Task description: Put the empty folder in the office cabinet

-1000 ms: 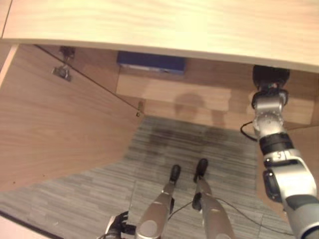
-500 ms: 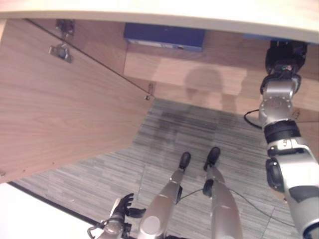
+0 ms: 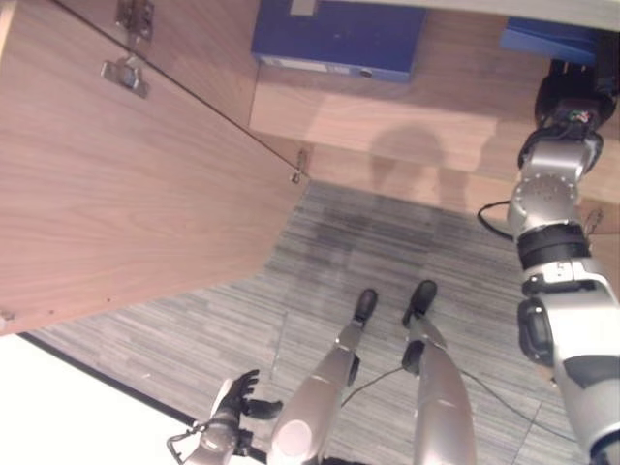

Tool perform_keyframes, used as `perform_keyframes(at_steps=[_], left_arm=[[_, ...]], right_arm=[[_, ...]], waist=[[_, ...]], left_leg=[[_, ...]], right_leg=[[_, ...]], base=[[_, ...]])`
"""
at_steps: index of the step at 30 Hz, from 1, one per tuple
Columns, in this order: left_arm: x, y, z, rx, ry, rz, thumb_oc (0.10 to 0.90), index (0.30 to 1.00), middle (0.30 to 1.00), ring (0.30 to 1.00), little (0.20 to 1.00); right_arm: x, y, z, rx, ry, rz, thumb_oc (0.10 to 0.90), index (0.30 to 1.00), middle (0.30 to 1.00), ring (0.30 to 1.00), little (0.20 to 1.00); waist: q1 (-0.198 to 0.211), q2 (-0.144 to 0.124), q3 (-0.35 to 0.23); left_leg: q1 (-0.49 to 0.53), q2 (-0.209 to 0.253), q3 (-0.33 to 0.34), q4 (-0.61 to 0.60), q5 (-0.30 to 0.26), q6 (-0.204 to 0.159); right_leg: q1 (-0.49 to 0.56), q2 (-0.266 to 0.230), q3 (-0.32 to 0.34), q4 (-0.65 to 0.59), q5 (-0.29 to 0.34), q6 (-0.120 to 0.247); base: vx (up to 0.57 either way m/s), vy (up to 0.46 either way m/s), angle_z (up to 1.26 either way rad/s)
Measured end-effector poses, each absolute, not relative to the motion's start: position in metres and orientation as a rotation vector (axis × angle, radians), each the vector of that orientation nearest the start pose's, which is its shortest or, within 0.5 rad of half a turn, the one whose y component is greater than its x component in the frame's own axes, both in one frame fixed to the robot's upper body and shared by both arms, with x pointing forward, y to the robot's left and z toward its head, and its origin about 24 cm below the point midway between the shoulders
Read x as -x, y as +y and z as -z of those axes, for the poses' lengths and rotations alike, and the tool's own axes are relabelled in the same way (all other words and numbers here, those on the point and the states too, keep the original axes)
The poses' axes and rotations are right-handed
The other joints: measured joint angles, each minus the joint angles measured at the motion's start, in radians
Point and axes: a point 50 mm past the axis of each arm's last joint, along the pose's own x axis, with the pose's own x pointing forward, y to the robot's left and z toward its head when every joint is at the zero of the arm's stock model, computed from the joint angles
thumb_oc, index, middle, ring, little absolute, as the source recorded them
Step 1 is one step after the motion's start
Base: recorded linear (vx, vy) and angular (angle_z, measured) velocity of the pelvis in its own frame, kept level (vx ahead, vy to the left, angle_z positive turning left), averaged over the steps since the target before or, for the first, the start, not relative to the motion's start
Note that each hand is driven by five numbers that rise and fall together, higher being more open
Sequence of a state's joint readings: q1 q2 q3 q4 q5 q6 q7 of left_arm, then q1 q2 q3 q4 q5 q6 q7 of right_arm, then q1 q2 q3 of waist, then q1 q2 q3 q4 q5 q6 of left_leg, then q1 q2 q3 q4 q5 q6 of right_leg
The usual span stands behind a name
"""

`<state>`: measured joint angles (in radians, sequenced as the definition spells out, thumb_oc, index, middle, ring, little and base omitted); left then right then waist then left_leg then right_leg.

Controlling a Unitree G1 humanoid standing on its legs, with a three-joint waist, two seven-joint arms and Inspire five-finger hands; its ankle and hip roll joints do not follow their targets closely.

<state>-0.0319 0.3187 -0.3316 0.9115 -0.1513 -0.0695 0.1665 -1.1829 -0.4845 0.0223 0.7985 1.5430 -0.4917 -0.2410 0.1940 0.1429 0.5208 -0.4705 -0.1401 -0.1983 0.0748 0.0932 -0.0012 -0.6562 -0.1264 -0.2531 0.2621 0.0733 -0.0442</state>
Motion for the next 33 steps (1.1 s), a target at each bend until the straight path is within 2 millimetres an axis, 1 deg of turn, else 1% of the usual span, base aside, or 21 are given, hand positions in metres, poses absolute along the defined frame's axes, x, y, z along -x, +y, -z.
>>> perform_keyframes(at_steps=[7, 8, 9, 11, 15, 16, 18, 20, 22, 23, 26, 29, 33], left_arm=[[-0.169, 0.222, 0.121, -0.373, 0.808, -0.049, 0.800, 0.900, 0.900, 0.900, 0.900], [-0.169, 0.222, 0.121, -0.373, 0.808, -0.049, 0.800, 0.900, 0.900, 0.900, 0.900], [-0.169, 0.222, 0.121, -0.374, 0.809, -0.050, 0.800, 0.900, 0.900, 0.900, 0.900], [-0.169, 0.222, 0.121, -0.374, 0.809, -0.050, 0.800, 0.900, 0.900, 0.900, 0.900], [-0.169, 0.223, 0.121, -0.376, 0.812, -0.052, 0.800, 0.900, 0.900, 0.900, 0.900], [-0.169, 0.223, 0.121, -0.376, 0.813, -0.051, 0.800, 0.900, 0.900, 0.900, 0.900], [-0.169, 0.224, 0.121, -0.378, 0.812, -0.050, 0.800, 0.900, 0.900, 0.900, 0.900], [-0.169, 0.225, 0.120, -0.381, 0.811, -0.049, 0.800, 0.900, 0.900, 0.900, 0.900], [-0.169, 0.226, 0.120, -0.383, 0.812, -0.049, 0.800, 0.900, 0.900, 0.900, 0.900], [-0.169, 0.226, 0.120, -0.383, 0.814, -0.048, 0.800, 0.900, 0.900, 0.900, 0.900], [-0.168, 0.225, 0.121, -0.380, 0.819, -0.028, 0.800, 0.900, 0.900, 0.900, 0.900], [-0.168, 0.225, 0.121, -0.381, 0.823, -0.018, 0.800, 0.900, 0.900, 0.900, 0.900], [-0.168, 0.224, 0.122, -0.371, 0.826, 0.007, 0.800, 0.900, 0.900, 0.900, 0.900]], right_arm=[[-0.389, -0.252, -0.293, -1.258, -0.669, 0.281, 0.400, 0.300, 0.300, 0.300, 0.300], [-0.389, -0.252, -0.294, -1.256, -0.669, 0.282, 0.776, 0.865, 0.865, 0.865, 0.865], [-0.389, -0.254, -0.294, -1.252, -0.668, 0.286, 0.800, 0.900, 0.900, 0.900, 0.900], [-0.390, -0.258, -0.292, -1.236, -0.657, 0.313, 0.800, 0.900, 0.900, 0.900, 0.900], [-0.390, -0.261, -0.292, -1.203, -0.632, 0.314, 0.800, 0.900, 0.900, 0.900, 0.900], [-0.394, -0.264, -0.286, -1.123, -0.581, 0.340, 0.800, 0.900, 0.900, 0.900, 0.900], [-0.399, -0.267, -0.276, -1.047, -0.488, 0.360, 0.800, 0.900, 0.900, 0.900, 0.900], [-0.402, -0.264, -0.275, -0.974, -0.450, 0.354, 0.800, 0.900, 0.900, 0.900, 0.900], [-0.403, -0.264, -0.274, -0.878, -0.408, 0.335, 0.800, 0.900, 0.900, 0.900, 0.900], [-0.404, -0.267, -0.268, -0.790, -0.362, 0.338, 0.800, 0.900, 0.900, 0.900, 0.900], [-0.405, -0.272, -0.261, -0.633, -0.294, 0.328, 0.800, 0.900, 0.900, 0.900, 0.900], [-0.406, -0.271, -0.262, -0.517, -0.254, 0.275, 0.800, 0.900, 0.900, 0.900, 0.900], [-0.409, -0.264, -0.256, -0.460, -0.205, 0.225, 0.800, 0.900, 0.900, 0.900, 0.900]], waist=[[-0.001, 0.000, 0.000], [-0.001, 0.000, 0.000], [-0.001, -0.001, 0.000], [-0.001, -0.001, 0.000], [-0.007, -0.002, 0.001], [-0.007, -0.003, 0.002], [-0.013, -0.004, 0.001], [-0.023, -0.006, 0.002], [-0.027, -0.007, 0.002], [-0.026, -0.007, 0.003], [-0.028, -0.010, 0.004], [-0.033, -0.018, 0.006], [-0.047, -0.020, 0.006]], left_leg=[[0.000, 0.000, 0.000, 0.000, 0.000, 0.000], [0.000, 0.000, 0.000, 0.000, 0.000, 0.000], [0.001, 0.000, 0.000, 0.000, 0.000, 0.000], [0.003, 0.000, 0.000, 0.000, 0.001, 0.000], [0.008, 0.002, 0.000, -0.003, 0.002, 0.000], [0.023, 0.005, 0.000, -0.012, 0.005, 0.001], [0.039, 0.008, -0.001, -0.015, 0.006, 0.001], [0.037, 0.009, 0.000, -0.020, 0.009, 0.002], [0.035, 0.011, 0.000, -0.034, 0.017, 0.003], [0.037, 0.013, 0.000, -0.038, 0.020, 0.003], [0.041, 0.016, 0.001, -0.038, 0.020, 0.003], [0.052, 0.019, 0.002, -0.048, 0.023, 0.003], [0.078, 0.024, 0.002, -0.063, 0.026, 0.003]], right_leg=[[0.000, 0.000, -0.001, 0.000, 0.006, -0.009], [0.001, -0.001, -0.001, 0.000, 0.006, -0.009], [0.001, -0.001, -0.001, 0.000, 0.007, -0.009], [0.004, -0.001, -0.002, 0.000, 0.007, -0.009], [0.013, 0.002, -0.003, -0.010, 0.015, -0.011], [0.028, 0.005, -0.004, -0.023, 0.021, -0.015], [0.051, 0.010, -0.004, -0.040, 0.026, -0.010], [0.053, 0.013, -0.004, -0.056, 0.032, -0.002], [0.053, 0.017, -0.004, -0.077, 0.045, 0.000], [0.059, 0.020, -0.004, -0.088, 0.052, 0.000], [0.072, 0.026, -0.005, -0.111, 0.063, 0.004], [0.086, 0.032, -0.004, -0.131, 0.073, 0.007], [0.118, 0.038, -0.004, -0.157, 0.083, 0.012]], base=[[0.00, 0.000, 0.00], [0.00, 0.000, 0.00], [0.00, 0.000, 0.00], [0.00, 0.000, 0.00], [0.00, -0.003, -0.01], [0.00, 0.000, 0.00], [0.00, 0.000, 0.00], [0.00, -0.007, -0.02], [-0.01, -0.010, -0.04], [0.00, 0.000, 0.00], [0.00, -0.006, -0.01], [0.00, -0.012, -0.05], [0.00, 0.000, 0.00]])
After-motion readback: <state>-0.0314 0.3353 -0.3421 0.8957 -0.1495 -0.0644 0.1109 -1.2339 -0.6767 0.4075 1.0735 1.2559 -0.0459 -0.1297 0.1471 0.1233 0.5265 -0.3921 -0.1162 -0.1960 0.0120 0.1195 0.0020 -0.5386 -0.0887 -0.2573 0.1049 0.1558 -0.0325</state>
